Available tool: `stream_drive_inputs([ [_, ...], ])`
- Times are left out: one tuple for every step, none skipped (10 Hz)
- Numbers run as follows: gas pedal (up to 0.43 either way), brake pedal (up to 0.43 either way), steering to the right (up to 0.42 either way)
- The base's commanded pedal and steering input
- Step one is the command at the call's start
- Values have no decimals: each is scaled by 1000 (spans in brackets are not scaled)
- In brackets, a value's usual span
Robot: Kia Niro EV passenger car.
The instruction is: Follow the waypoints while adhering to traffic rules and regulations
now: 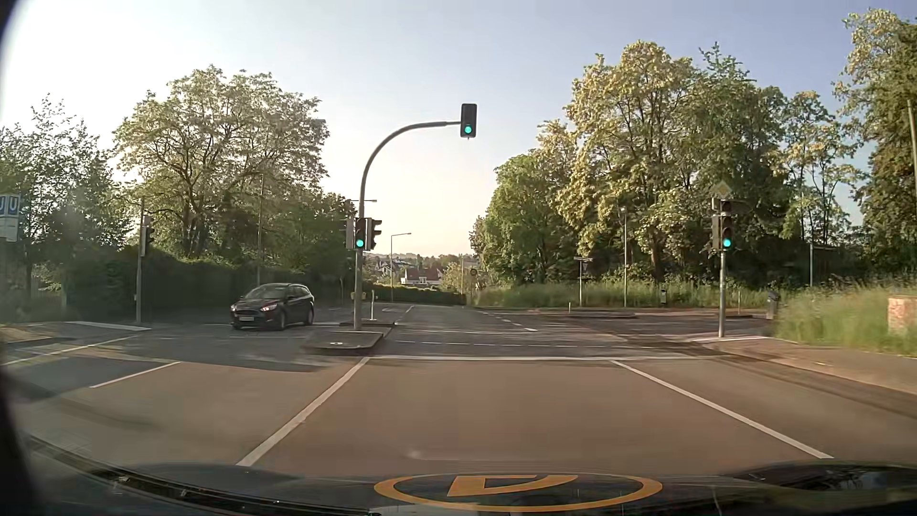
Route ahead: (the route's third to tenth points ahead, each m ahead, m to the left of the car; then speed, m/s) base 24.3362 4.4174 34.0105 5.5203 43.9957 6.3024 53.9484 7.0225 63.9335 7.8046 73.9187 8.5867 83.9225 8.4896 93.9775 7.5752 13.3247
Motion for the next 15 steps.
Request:
stream_drive_inputs([
  [157,0,-31],
  [157,0,-31],
  [157,0,-31],
  [157,0,-30],
  [157,0,-30],
  [157,0,-30],
  [157,0,-29],
  [157,0,-29],
  [157,0,-28],
  [157,0,-28],
  [157,0,-27],
  [157,0,-24],
  [157,0,-22],
  [138,0,-18],
  [138,0,-15],
])
